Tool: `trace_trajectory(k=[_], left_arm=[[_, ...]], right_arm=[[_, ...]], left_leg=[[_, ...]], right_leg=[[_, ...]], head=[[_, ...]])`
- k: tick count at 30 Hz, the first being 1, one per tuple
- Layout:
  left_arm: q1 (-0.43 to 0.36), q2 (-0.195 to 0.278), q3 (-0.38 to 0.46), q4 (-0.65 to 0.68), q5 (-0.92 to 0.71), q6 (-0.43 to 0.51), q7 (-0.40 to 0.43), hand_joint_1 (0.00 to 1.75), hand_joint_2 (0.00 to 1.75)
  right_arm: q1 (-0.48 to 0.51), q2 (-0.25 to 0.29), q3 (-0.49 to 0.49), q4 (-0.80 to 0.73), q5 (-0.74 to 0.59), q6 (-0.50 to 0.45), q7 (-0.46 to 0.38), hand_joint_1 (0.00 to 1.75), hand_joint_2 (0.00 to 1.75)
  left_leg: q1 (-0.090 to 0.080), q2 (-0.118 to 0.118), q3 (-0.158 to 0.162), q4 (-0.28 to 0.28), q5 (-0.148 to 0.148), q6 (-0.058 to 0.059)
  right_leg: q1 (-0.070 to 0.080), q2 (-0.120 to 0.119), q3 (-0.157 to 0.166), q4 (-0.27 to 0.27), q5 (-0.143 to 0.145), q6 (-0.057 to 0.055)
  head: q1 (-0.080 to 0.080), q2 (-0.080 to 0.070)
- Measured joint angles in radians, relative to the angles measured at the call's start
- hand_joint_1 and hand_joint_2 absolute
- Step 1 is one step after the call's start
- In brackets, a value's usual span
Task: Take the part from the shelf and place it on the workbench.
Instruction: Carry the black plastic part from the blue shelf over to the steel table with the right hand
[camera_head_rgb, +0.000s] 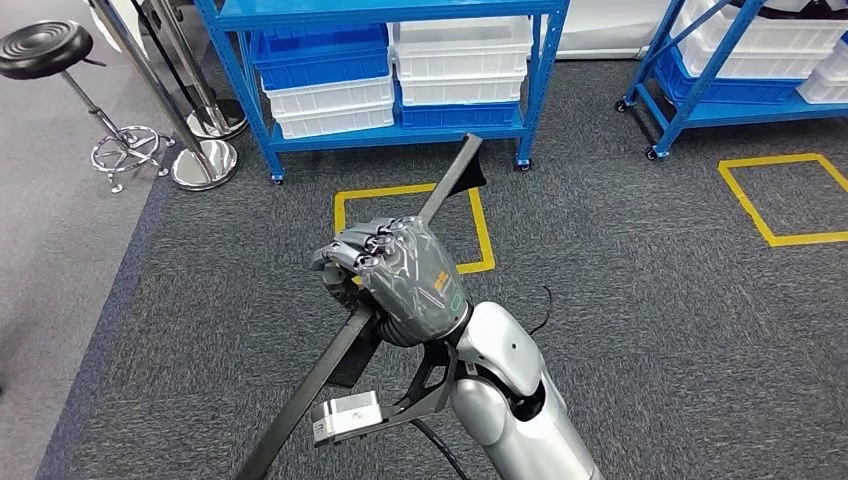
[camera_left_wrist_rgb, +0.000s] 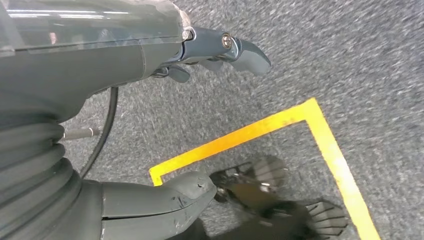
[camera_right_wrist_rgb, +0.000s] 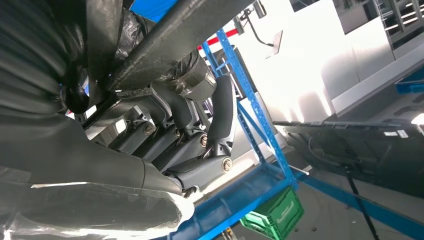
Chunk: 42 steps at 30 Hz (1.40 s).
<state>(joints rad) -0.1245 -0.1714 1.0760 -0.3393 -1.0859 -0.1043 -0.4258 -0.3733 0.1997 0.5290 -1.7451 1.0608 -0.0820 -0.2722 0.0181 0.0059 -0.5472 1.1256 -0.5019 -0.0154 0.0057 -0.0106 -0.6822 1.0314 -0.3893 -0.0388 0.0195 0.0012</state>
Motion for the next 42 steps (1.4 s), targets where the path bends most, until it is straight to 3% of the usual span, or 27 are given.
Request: trace_trajectory(k=[2, 3, 5, 7, 9, 10, 11, 12, 15, 17, 19, 21, 23, 25, 26, 27, 28, 30, 32, 35, 36, 38, 40, 41, 42], left_arm=[[-0.003, 0.000, 0.000, -0.002, 0.003, 0.000, -0.007, 0.00, 1.75], [-0.004, 0.000, -0.001, -0.002, 0.005, -0.001, -0.010, 0.00, 1.75], [-0.003, -0.001, -0.001, -0.003, 0.006, 0.000, -0.013, 0.00, 1.75], [-0.002, -0.002, -0.003, -0.003, 0.006, 0.000, -0.013, 0.00, 1.75], [-0.002, -0.003, -0.007, -0.004, 0.006, 0.001, -0.013, 0.00, 1.75], [-0.001, -0.003, -0.009, -0.004, 0.006, 0.002, -0.013, 0.00, 1.75], [0.000, -0.003, -0.011, -0.004, 0.006, 0.002, -0.013, 0.00, 1.75], [0.001, -0.003, -0.013, -0.004, 0.006, 0.003, -0.013, 0.00, 1.75], [0.003, -0.003, -0.018, -0.004, 0.006, 0.004, -0.013, 0.00, 1.75], [0.002, -0.003, -0.021, -0.004, 0.006, 0.006, -0.013, 0.00, 1.75], [0.002, -0.003, -0.022, -0.005, 0.006, 0.008, -0.013, 0.00, 1.75], [0.002, -0.003, -0.023, -0.006, 0.008, 0.011, -0.013, 0.00, 1.75], [0.002, -0.002, -0.023, -0.006, 0.009, 0.012, -0.013, 0.00, 1.75], [0.004, -0.002, -0.023, -0.006, 0.009, 0.012, -0.013, 0.00, 1.75], [0.006, -0.002, -0.024, -0.006, 0.009, 0.012, -0.013, 0.00, 1.75], [0.007, -0.002, -0.024, -0.006, 0.009, 0.012, -0.013, 0.00, 1.75], [0.007, -0.001, -0.024, -0.006, 0.009, 0.012, -0.013, 0.00, 1.75], [0.005, -0.001, -0.024, -0.006, 0.009, 0.012, -0.013, 0.00, 1.75], [0.001, -0.002, -0.026, -0.007, 0.009, 0.012, -0.014, 0.00, 1.75], [0.003, -0.002, -0.028, -0.007, 0.009, 0.012, -0.015, 0.00, 1.75], [0.004, -0.002, -0.029, -0.007, 0.009, 0.012, -0.015, 0.00, 1.75], [0.004, -0.003, -0.032, -0.007, 0.009, 0.013, -0.016, 0.00, 1.75], [0.004, -0.003, -0.035, -0.007, 0.009, 0.013, -0.016, 0.00, 1.75], [0.005, -0.003, -0.036, -0.007, 0.009, 0.013, -0.015, 0.00, 1.75], [0.008, -0.003, -0.038, -0.007, 0.008, 0.013, -0.014, 0.00, 1.75]], right_arm=[[0.000, 0.000, 0.001, 0.000, 0.000, 0.000, -0.001, 1.75, 1.75], [-0.001, 0.000, 0.002, 0.000, 0.000, 0.001, -0.001, 1.75, 1.75], [-0.001, 0.000, 0.003, 0.000, 0.000, 0.002, -0.001, 1.75, 1.75], [-0.001, -0.001, 0.004, 0.000, 0.000, 0.004, -0.001, 1.75, 1.75], [0.000, -0.004, 0.004, 0.000, 0.000, 0.005, -0.002, 1.75, 1.75], [0.001, -0.005, 0.004, 0.000, 0.000, 0.005, -0.002, 1.75, 1.75], [0.002, -0.007, 0.005, 0.000, 0.002, 0.005, -0.002, 1.75, 1.75], [0.002, -0.008, 0.006, 0.000, 0.003, 0.005, -0.004, 1.75, 1.75], [0.000, -0.010, 0.009, 0.000, 0.007, 0.005, -0.008, 1.75, 1.75], [-0.002, -0.010, 0.010, 0.000, 0.008, 0.005, -0.009, 1.75, 1.75], [-0.002, -0.010, 0.010, 0.000, 0.008, 0.005, -0.010, 1.75, 1.75], [-0.004, -0.011, 0.011, 0.000, 0.010, 0.004, -0.011, 1.75, 1.75], [-0.005, -0.011, 0.013, 0.000, 0.018, 0.002, -0.013, 1.75, 1.75], [-0.004, -0.012, 0.014, 0.000, 0.033, -0.003, -0.015, 1.75, 1.75], [-0.003, -0.013, 0.015, 0.000, 0.041, -0.007, -0.015, 1.75, 1.75], [-0.002, -0.013, 0.015, 0.000, 0.049, -0.011, -0.015, 1.75, 1.75], [-0.002, -0.014, 0.015, 0.000, 0.056, -0.014, -0.014, 1.75, 1.75], [-0.002, -0.014, 0.015, -0.002, 0.064, -0.020, -0.014, 1.75, 1.75], [-0.003, -0.014, 0.015, -0.005, 0.066, -0.024, -0.014, 1.75, 1.75], [-0.003, -0.015, 0.016, -0.007, 0.069, -0.026, -0.014, 1.75, 1.75], [-0.004, -0.015, 0.016, -0.007, 0.071, -0.027, -0.013, 1.75, 1.75], [-0.004, -0.016, 0.016, -0.010, 0.075, -0.028, -0.013, 1.75, 1.75], [-0.001, -0.020, 0.016, -0.011, 0.078, -0.028, -0.012, 1.75, 1.75], [0.001, -0.022, 0.016, -0.011, 0.081, -0.028, -0.011, 1.75, 1.75], [0.002, -0.025, 0.016, -0.011, 0.084, -0.028, -0.010, 1.75, 1.75]], left_leg=[[-0.006, 0.000, 0.072, -0.111, -0.038, 0.012], [-0.009, 0.001, 0.081, -0.133, -0.045, 0.019], [-0.008, 0.003, 0.073, -0.144, -0.028, 0.036], [-0.004, 0.007, 0.060, -0.151, -0.002, 0.051], [-0.004, 0.008, 0.040, -0.149, 0.016, 0.057], [-0.005, 0.008, 0.028, -0.147, 0.024, 0.056], [-0.005, 0.008, 0.018, -0.144, 0.031, 0.054], [-0.005, 0.008, 0.008, -0.141, 0.036, 0.052], [-0.006, 0.008, -0.010, -0.126, 0.041, 0.042], [-0.008, 0.008, -0.017, -0.118, 0.042, 0.031], [-0.007, 0.007, -0.019, -0.118, 0.046, 0.018], [-0.004, 0.006, -0.029, -0.098, 0.029, 0.007], [-0.002, 0.004, -0.069, -0.009, -0.029, -0.001], [-0.001, 0.003, -0.127, 0.122, -0.089, -0.005], [-0.001, 0.003, -0.142, 0.160, -0.098, -0.006], [-0.001, 0.004, -0.140, 0.160, -0.087, -0.005], [-0.001, 0.005, -0.116, 0.118, -0.059, -0.002], [-0.006, 0.028, -0.044, -0.023, 0.000, 0.006], [-0.014, 0.044, -0.008, -0.105, 0.022, 0.018], [-0.014, 0.024, -0.013, -0.118, 0.031, 0.035], [-0.010, 0.016, -0.012, -0.122, 0.037, 0.041], [-0.005, 0.002, -0.012, -0.129, 0.048, 0.052], [-0.005, -0.015, -0.019, -0.128, 0.052, 0.056], [-0.006, -0.025, -0.022, -0.127, 0.053, 0.056], [-0.006, -0.036, -0.023, -0.126, 0.054, 0.055]], right_leg=[[0.001, -0.002, -0.011, 0.003, 0.016, 0.012], [0.000, -0.003, -0.011, 0.001, 0.025, 0.019], [-0.002, -0.003, -0.015, 0.000, 0.033, 0.033], [-0.006, 0.002, -0.039, 0.054, -0.015, 0.044], [-0.012, 0.006, -0.081, 0.180, -0.105, 0.052], [-0.015, 0.007, -0.096, 0.238, -0.136, 0.056], [-0.017, 0.007, -0.096, 0.267, -0.150, 0.058], [-0.020, 0.006, -0.076, 0.259, -0.145, 0.059], [-0.021, 0.006, 0.059, 0.074, -0.095, 0.053], [-0.016, 0.007, 0.098, 0.007, -0.087, 0.043], [-0.013, 0.007, 0.095, 0.004, -0.082, 0.031], [-0.015, 0.007, 0.093, -0.002, -0.074, 0.017], [-0.017, 0.005, 0.089, -0.006, -0.067, 0.007], [-0.013, 0.002, 0.081, -0.005, -0.064, 0.001], [-0.011, 0.000, 0.078, -0.004, -0.062, 0.000], [-0.009, -0.004, 0.076, -0.003, -0.062, -0.001], [-0.009, -0.008, 0.075, 0.000, -0.062, -0.001], [-0.006, -0.019, 0.075, 0.004, -0.063, 0.002], [-0.002, -0.032, 0.073, 0.007, -0.062, 0.011], [-0.001, -0.050, 0.073, 0.006, -0.061, 0.026], [-0.002, -0.044, 0.069, 0.016, -0.071, 0.032], [-0.006, -0.018, 0.037, 0.093, -0.125, 0.043], [-0.010, 0.001, -0.021, 0.222, -0.190, 0.047], [-0.012, 0.003, -0.040, 0.266, -0.201, 0.048], [-0.013, 0.005, -0.043, 0.274, -0.194, 0.049]], head=[[0.000, 0.000], [0.000, 0.000], [0.000, 0.000], [0.001, 0.000], [0.000, 0.000], [0.000, 0.000], [0.000, 0.000], [0.000, 0.000], [0.000, 0.000], [0.000, 0.000], [0.000, 0.000], [0.000, 0.000], [0.000, 0.000], [0.000, 0.000], [0.000, 0.000], [0.000, 0.000], [0.000, 0.000], [0.000, 0.000], [0.000, 0.000], [0.000, 0.000], [0.000, 0.000], [0.000, 0.000], [0.001, 0.000], [0.001, 0.000], [0.001, 0.000]])
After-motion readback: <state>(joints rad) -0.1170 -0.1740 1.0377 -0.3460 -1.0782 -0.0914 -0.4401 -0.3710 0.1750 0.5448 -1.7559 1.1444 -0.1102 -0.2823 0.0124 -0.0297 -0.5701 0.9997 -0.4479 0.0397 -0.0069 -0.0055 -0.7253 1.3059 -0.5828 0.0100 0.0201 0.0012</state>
